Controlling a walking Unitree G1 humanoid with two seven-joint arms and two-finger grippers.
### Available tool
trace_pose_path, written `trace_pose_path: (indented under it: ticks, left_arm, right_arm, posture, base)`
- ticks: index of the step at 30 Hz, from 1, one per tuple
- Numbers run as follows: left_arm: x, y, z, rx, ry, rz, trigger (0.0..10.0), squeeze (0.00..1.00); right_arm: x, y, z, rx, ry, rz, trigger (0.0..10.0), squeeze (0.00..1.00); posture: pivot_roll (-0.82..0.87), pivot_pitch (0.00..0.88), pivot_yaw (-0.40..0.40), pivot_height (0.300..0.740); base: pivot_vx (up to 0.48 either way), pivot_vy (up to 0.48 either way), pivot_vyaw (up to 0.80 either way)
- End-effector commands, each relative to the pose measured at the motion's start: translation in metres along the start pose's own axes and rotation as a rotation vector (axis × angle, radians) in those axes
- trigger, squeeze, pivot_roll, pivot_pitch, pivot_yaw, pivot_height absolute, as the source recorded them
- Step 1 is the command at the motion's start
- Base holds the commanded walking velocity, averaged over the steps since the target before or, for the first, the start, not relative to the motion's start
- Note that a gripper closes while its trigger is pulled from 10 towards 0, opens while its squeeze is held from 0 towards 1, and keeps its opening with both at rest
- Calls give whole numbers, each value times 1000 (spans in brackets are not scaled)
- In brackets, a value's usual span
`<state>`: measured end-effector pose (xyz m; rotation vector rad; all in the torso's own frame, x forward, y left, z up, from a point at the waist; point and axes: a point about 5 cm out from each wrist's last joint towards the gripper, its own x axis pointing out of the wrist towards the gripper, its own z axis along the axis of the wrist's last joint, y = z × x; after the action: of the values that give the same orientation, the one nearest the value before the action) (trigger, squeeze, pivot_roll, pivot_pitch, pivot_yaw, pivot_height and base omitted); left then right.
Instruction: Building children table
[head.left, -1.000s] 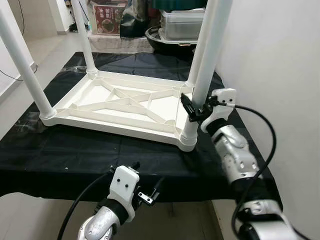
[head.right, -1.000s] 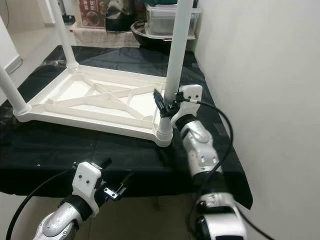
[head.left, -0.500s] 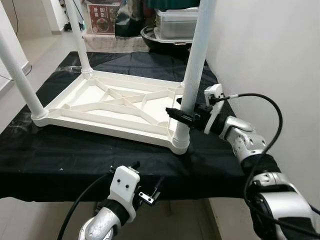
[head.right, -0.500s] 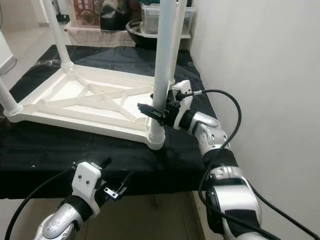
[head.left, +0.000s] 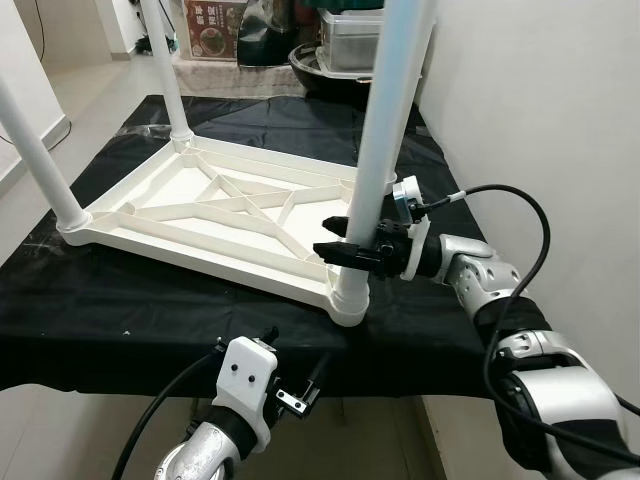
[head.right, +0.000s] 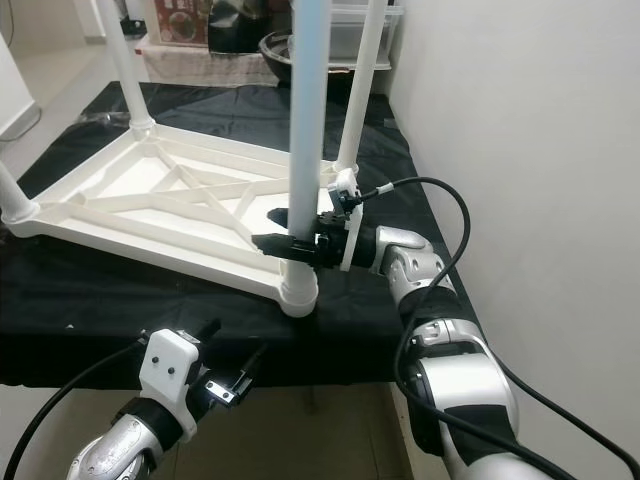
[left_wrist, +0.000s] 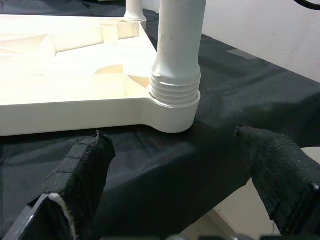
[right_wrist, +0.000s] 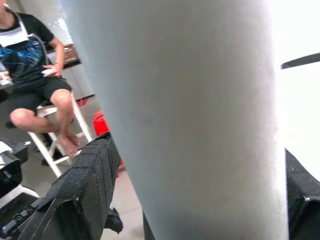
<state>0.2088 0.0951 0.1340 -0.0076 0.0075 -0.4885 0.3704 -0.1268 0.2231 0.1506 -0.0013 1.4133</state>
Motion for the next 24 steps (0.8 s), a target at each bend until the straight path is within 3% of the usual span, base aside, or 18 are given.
trace_pose_path:
  ticks: [1, 2, 9, 17, 21, 22, 23, 24]
  left_arm:
    - [-2, -2, -2, 0, 18, -8, 10000, 0]
    - [-1, -2, -2, -1, 18, -11, 10000, 0]
    - [2, 0, -4, 3, 23, -8, 10000, 0]
    - [4, 3, -6, 6, 26, -7, 10000, 0]
    - [5, 4, -7, 8, 29, -13, 10000, 0]
    - [5, 4, -7, 8, 29, -13, 10000, 0]
    - [5, 5, -8, 8, 29, -15, 10000, 0]
    - [5, 5, -8, 8, 29, -15, 10000, 0]
  right_arm:
    - [7, 3, -1, 2, 6, 60, 10000, 0]
    - [11, 5, -4, -17, 32, 87, 0, 0]
    - [18, 7, -13, -94, 65, 64, 0, 0]
    - [10, -3, -17, -142, -14, -218, 0, 0]
    - [-6, -24, -23, -122, -90, -802, 0, 0]
    - [-6, -24, -23, -122, -90, -802, 0, 0]
    - [-13, -28, -26, -109, -93, -967, 0, 0]
    - [-13, -28, -26, -109, -93, -967, 0, 0]
  posture:
    - [143, 141, -81, 740]
    - [142, 137, -79, 740]
    - [139, 127, -76, 740]
    - [128, 105, -66, 740]
    - [111, 91, -55, 740]
    - [111, 91, -55, 740]
    - [109, 90, -54, 740]
    - [109, 90, -54, 740]
  base:
    - [0, 0, 0]
    - [0, 0, 0]
    - [0, 0, 0]
    - [0, 0, 0]
    - [0, 0, 0]
    - [0, 0, 0]
    - [0, 0, 0]
    - [0, 0, 0]
